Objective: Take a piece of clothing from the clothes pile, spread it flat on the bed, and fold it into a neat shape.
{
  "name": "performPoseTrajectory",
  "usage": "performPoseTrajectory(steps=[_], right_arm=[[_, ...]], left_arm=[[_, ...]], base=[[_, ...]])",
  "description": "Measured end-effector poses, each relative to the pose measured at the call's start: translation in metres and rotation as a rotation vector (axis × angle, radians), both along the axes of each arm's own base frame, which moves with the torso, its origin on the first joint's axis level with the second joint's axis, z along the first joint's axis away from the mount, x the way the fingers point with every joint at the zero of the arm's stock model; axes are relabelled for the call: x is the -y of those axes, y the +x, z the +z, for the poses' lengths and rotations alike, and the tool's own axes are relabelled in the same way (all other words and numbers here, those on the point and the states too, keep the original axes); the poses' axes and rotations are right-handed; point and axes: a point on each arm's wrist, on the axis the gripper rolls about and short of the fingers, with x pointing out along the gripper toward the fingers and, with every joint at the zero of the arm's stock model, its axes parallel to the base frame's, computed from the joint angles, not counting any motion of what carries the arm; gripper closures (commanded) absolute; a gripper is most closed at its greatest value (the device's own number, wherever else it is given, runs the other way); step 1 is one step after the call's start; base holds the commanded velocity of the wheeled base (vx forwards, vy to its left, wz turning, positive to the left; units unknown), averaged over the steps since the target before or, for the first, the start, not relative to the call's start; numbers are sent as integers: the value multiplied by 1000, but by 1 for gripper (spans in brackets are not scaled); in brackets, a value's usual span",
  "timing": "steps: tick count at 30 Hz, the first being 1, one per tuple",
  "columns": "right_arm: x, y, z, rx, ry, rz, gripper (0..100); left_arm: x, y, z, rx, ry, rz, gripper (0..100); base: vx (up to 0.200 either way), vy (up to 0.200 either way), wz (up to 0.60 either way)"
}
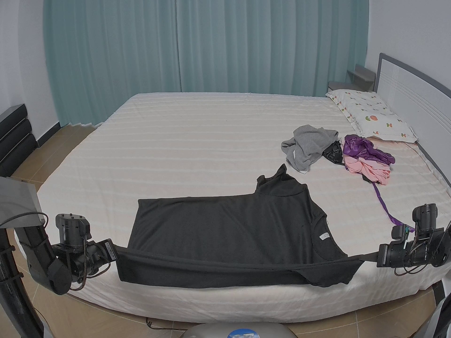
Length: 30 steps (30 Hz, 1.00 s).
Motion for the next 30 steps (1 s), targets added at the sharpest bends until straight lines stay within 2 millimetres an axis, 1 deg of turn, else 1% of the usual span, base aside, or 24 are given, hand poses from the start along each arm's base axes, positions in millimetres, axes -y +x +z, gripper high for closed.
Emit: performPoseTrajectory(steps=[5, 12, 20, 26, 30], right_arm=[[-5, 20, -2, -2, 6, -5, 100], [-12, 42, -7, -7, -6, -17, 100], [-13, 58, -11, -3, -8, -20, 100], [-12, 74, -8, 14, -4, -64, 100], [-12, 77, -7, 22, -7, -70, 100]], left_arm=[[-1, 13, -5, 12, 16, 30, 100], [-1, 21, -7, 19, 24, 44, 100], [2, 29, -17, 0, 22, 36, 100], [4, 40, -25, 2, 18, 29, 100], [5, 42, -26, 4, 18, 26, 100]], base=[[0, 0, 0], [0, 0, 0], [0, 0, 0], [0, 0, 0], [0, 0, 0]])
